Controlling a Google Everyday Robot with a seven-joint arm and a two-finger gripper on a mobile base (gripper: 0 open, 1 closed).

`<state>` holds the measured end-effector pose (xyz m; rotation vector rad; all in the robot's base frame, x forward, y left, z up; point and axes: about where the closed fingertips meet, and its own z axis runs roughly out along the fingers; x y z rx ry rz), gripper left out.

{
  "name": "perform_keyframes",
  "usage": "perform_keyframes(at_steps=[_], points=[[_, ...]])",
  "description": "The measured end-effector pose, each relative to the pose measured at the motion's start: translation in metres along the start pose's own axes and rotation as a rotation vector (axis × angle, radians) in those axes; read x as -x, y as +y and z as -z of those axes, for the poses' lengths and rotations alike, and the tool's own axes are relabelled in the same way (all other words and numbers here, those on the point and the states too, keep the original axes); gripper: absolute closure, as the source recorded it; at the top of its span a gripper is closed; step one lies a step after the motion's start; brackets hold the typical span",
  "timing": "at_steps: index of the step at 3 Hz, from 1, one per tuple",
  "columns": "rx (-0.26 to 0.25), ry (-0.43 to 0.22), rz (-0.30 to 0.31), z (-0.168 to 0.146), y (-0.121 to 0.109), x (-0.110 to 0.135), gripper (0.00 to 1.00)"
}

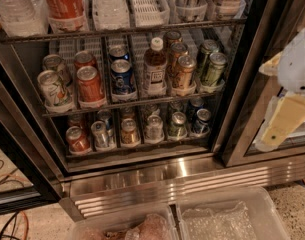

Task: Pick green can from bottom shelf of fridge

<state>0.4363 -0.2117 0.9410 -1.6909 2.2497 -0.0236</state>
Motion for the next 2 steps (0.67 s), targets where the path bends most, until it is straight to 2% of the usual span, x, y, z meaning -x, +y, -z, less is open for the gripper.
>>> perform_keyframes(at_steps=[1,2], points=[[0.041,-0.055,-0.072,-0.058,0.019,-0.011,0.00],[0.027,-0.139,-0.146,-0.124,0.047,-0.012,0.00]])
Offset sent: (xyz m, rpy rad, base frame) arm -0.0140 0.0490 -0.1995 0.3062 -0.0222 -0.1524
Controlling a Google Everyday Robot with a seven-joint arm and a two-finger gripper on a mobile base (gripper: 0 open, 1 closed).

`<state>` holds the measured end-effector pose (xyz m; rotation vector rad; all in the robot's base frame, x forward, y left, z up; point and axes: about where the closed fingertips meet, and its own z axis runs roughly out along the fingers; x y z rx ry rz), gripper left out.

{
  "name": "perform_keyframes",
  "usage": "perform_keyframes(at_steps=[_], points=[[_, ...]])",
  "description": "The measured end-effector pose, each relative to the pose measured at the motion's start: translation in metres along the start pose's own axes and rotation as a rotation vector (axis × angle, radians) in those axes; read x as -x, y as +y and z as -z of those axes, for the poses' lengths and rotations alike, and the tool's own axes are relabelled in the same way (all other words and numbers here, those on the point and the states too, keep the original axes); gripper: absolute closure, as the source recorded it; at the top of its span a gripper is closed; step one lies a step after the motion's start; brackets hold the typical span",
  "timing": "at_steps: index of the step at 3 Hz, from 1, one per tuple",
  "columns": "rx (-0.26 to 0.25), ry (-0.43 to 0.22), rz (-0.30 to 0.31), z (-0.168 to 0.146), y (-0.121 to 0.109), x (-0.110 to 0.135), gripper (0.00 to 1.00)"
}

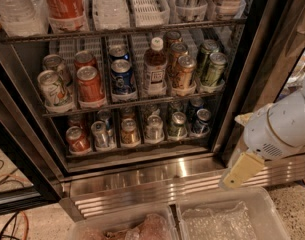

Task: Pick green can from bottom shelf of fridge

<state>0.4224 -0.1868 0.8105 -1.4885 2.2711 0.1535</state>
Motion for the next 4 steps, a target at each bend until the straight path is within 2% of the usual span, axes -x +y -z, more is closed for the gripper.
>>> perform_keyframes(at_steps=[1,2,3,4], points=[[-0.002,-0.001,0.001,0.001,-0.001,0.001,0.00],[-0.017,-0.013,0.002,-0.016,-0.003,0.006,0.00],[0.008,-0.023,-0.024,-0.068,0.000,0.003,0.00],[0.042,-0.049,-0.078,-0.125,0.010,-0.003,0.00]])
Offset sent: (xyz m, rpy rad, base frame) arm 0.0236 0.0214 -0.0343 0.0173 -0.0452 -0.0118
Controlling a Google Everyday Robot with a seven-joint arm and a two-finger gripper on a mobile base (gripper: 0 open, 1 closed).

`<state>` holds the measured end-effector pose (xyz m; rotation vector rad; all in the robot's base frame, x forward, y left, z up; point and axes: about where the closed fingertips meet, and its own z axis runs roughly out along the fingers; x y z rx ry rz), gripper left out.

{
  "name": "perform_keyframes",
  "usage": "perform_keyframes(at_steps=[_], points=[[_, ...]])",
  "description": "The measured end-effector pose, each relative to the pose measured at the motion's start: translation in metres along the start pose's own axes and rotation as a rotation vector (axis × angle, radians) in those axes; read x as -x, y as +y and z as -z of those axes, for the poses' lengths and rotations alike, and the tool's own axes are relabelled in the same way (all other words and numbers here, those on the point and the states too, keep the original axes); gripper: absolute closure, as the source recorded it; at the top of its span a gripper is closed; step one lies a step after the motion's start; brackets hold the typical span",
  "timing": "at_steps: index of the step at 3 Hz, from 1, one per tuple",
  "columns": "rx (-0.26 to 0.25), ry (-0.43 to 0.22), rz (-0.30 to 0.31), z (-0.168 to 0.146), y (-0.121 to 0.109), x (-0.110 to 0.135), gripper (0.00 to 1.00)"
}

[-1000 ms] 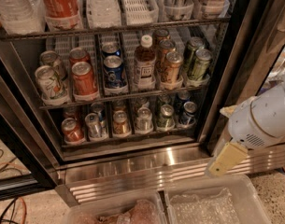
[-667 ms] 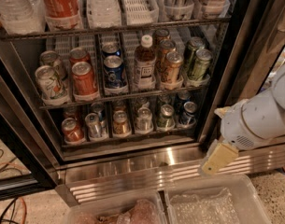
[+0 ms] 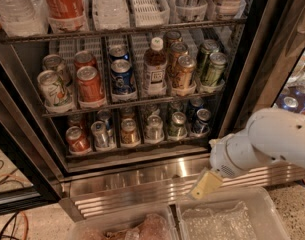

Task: Pick green can from bottom shelf of fridge

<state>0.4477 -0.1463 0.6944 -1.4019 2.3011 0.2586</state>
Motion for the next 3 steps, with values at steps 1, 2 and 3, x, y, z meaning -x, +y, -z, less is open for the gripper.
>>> perform_keyframes(at_steps=[1,2,3], points=[[-0.006,-0.059,-0.120,-0.044,0.010,-0.014,0.00],[-0.072,-0.070,-0.191,-0.070,0.017,-0.019,0.00],[-0.115,-0.111,-0.268,-0.074,0.009,-0.013,0.00]])
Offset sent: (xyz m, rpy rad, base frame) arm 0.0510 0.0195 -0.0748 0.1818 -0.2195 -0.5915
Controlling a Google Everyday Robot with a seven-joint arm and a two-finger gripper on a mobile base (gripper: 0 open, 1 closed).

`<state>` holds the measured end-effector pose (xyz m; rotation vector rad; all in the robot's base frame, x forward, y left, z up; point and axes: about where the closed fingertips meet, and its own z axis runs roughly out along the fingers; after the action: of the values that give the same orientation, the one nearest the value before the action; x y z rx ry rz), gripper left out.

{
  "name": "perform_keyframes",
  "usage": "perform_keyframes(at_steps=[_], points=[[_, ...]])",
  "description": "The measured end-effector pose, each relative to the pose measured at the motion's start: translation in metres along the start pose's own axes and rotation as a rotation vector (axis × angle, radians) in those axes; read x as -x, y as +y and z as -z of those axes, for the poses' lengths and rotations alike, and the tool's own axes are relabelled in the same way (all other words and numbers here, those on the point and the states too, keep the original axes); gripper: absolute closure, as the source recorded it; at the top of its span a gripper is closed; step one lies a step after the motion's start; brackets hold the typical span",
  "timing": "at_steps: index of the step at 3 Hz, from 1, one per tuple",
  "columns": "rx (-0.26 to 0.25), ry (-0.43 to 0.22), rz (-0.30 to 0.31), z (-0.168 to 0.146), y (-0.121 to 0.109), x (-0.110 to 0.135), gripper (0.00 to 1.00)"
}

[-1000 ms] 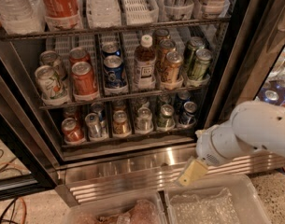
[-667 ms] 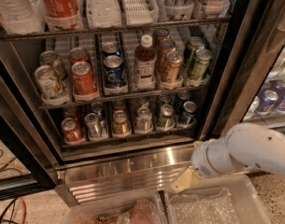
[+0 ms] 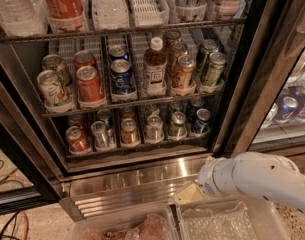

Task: Pick green can from bottom shelf of fridge

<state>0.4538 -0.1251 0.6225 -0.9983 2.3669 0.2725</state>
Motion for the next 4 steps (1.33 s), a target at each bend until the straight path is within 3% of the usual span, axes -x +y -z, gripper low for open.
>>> perform_keyframes(at_steps=[1,2,3,4], points=[[-0.001,-0.001,0.000,0.000,0.000,0.000,0.00],[-0.047,-0.040,-0.018,-0.002,-0.003,0.006,0.00],[-0.117,-0.112,-0.070,-0.011,-0.016,0.013,0.00],[-0.150,-0.129,-0.133,-0.023,-0.036,0.020,0.00]])
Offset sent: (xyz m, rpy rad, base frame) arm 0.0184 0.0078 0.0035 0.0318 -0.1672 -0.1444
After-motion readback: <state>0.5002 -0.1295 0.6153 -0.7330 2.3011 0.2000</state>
